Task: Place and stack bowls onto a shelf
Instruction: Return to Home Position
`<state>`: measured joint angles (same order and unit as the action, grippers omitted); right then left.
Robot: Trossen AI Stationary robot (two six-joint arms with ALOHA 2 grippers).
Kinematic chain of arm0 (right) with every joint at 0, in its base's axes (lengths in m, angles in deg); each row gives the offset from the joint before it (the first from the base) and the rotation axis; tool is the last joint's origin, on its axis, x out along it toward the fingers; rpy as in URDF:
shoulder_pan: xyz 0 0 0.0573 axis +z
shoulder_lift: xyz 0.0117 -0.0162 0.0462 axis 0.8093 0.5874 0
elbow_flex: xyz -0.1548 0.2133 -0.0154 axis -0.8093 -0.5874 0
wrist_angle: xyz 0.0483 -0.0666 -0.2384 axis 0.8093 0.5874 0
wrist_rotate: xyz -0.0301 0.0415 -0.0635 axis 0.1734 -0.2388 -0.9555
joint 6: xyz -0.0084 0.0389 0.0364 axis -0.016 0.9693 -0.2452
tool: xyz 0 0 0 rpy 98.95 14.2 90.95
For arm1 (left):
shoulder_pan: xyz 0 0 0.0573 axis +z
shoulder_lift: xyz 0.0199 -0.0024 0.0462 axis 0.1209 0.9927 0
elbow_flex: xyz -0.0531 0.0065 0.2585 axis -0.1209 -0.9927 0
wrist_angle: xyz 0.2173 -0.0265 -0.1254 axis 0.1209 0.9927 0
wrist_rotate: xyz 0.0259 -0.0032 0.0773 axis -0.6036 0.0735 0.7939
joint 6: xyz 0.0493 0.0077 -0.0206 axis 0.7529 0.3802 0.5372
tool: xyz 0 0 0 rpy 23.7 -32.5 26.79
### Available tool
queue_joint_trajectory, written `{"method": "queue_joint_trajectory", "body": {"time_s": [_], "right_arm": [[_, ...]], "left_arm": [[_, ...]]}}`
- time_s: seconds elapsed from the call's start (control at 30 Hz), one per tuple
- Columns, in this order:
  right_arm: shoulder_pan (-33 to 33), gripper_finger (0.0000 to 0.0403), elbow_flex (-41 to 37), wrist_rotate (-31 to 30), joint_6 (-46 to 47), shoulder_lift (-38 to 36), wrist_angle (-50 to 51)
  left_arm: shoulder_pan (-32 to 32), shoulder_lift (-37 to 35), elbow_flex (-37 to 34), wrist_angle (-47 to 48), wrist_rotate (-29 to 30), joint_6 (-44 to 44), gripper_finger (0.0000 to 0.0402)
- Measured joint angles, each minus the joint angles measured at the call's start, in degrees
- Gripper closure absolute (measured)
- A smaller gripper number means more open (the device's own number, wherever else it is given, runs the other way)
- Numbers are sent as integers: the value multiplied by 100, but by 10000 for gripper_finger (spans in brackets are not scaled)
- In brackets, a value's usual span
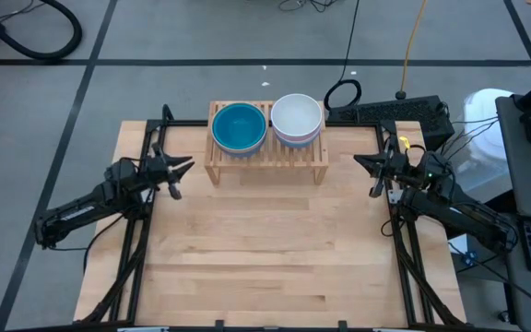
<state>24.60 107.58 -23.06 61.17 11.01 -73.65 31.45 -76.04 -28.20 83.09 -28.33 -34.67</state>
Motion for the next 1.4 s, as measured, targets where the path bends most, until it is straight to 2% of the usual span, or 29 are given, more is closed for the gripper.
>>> {"method": "queue_joint_trajectory", "body": {"time_s": [0.2, 0.57, 0.67, 0.8, 1.0, 1.4], "right_arm": [[0, 403, 0, 2, 34, 0, 2], [0, 403, -200, -2, 125, 2, -111], [0, 403, -558, 4, 245, 4, -503], [0, 403, -1121, 21, 396, 2, -1539], [2, 403, -1760, 310, 256, 8, -2794], [1, 403, -1847, 306, 429, 2, -2606]], "left_arm": [[-1, 0, 0, 560, -280, -92, 314], [0, 0, -2, 681, -462, -211, 314], [0, 0, -2, 681, -461, -337, 314], [0, 0, -2, 778, -463, -499, 314], [0, 0, -2, 904, -461, -812, 314], [0, 2, -1, 1334, -459, -866, 314]]}}
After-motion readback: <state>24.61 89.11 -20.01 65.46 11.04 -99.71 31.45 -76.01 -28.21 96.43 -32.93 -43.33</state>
